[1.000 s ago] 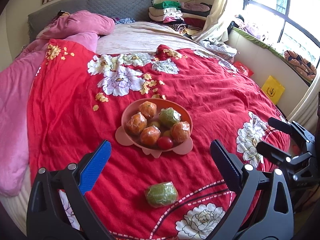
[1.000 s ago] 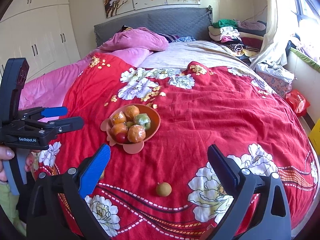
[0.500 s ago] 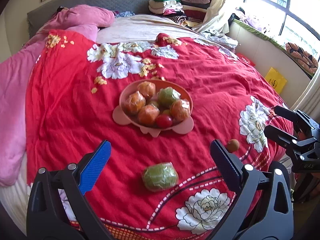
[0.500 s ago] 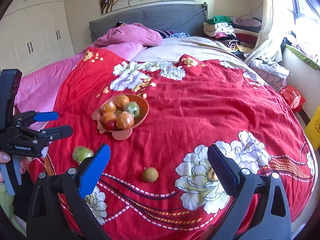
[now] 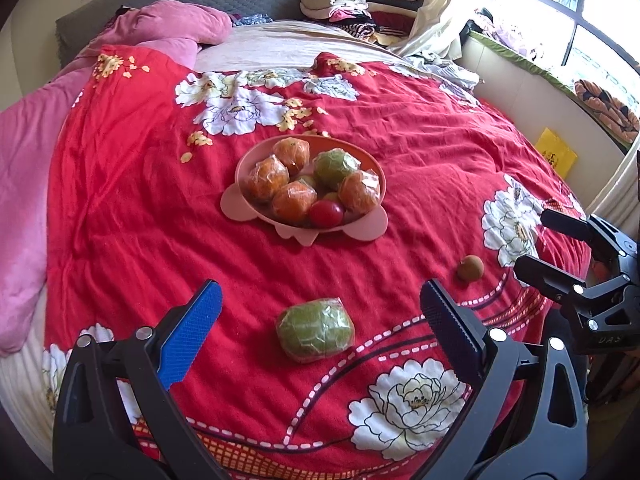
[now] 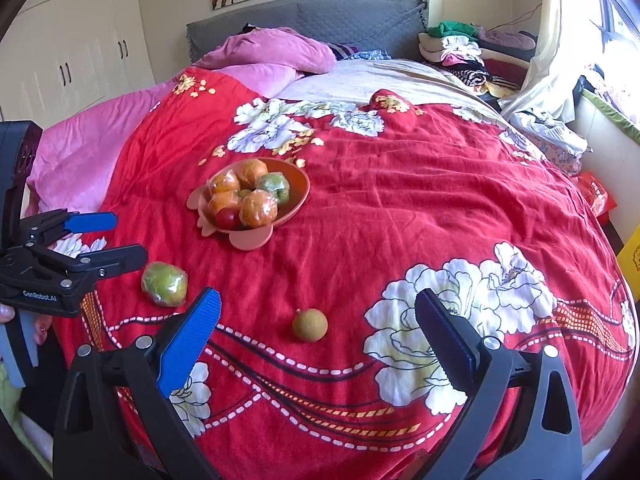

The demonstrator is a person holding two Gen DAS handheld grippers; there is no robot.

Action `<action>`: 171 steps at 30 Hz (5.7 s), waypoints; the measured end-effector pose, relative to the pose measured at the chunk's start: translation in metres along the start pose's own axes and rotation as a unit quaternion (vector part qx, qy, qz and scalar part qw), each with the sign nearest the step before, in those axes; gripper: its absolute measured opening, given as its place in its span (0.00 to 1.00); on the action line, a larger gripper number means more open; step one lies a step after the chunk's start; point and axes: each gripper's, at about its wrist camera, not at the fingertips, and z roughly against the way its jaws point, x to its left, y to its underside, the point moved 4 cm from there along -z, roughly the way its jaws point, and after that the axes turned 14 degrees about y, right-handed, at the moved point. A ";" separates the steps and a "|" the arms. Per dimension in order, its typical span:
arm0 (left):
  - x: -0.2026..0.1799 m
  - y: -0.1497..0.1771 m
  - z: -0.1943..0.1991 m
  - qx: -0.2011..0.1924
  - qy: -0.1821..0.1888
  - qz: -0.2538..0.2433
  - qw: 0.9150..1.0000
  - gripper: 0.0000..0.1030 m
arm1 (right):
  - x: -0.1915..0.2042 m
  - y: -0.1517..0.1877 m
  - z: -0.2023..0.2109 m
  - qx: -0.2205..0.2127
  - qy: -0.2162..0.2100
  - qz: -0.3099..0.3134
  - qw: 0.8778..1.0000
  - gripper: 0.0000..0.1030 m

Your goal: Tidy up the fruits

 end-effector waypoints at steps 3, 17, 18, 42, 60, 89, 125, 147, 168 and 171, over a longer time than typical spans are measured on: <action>0.000 0.004 -0.001 0.001 0.002 0.001 1.000 0.90 | 0.003 0.002 -0.002 0.003 -0.003 0.005 1.000 0.95; 0.014 0.022 -0.021 0.020 -0.001 0.025 0.999 0.90 | 0.018 0.017 -0.032 0.045 -0.027 0.018 0.998 0.82; 0.016 0.024 -0.023 0.023 0.000 0.029 0.999 0.90 | 0.019 0.019 -0.039 0.054 -0.033 0.017 0.998 0.74; 0.025 0.031 -0.057 0.052 0.018 0.041 0.998 0.47 | 0.005 0.025 -0.061 0.076 -0.070 -0.028 0.994 0.24; 0.025 -0.018 -0.040 0.022 0.032 0.028 0.999 0.47 | 0.008 -0.020 -0.047 0.039 -0.084 -0.017 0.996 0.24; 0.050 -0.091 -0.087 0.028 0.039 0.016 0.999 0.47 | 0.036 -0.093 -0.105 0.021 -0.104 0.011 0.994 0.24; 0.063 -0.096 -0.097 0.033 0.038 0.018 0.999 0.47 | 0.035 -0.085 -0.122 0.035 -0.103 -0.005 0.994 0.36; 0.056 -0.103 -0.089 0.021 0.035 0.017 0.999 0.48 | 0.027 -0.085 -0.108 0.030 -0.091 -0.011 0.995 0.57; 0.033 -0.090 -0.014 -0.051 0.011 0.026 0.998 0.90 | 0.024 -0.077 -0.037 -0.022 -0.052 0.006 0.998 0.90; 0.032 -0.077 -0.003 -0.053 0.001 0.032 0.998 0.90 | 0.022 -0.073 -0.024 -0.033 -0.040 0.009 0.999 0.91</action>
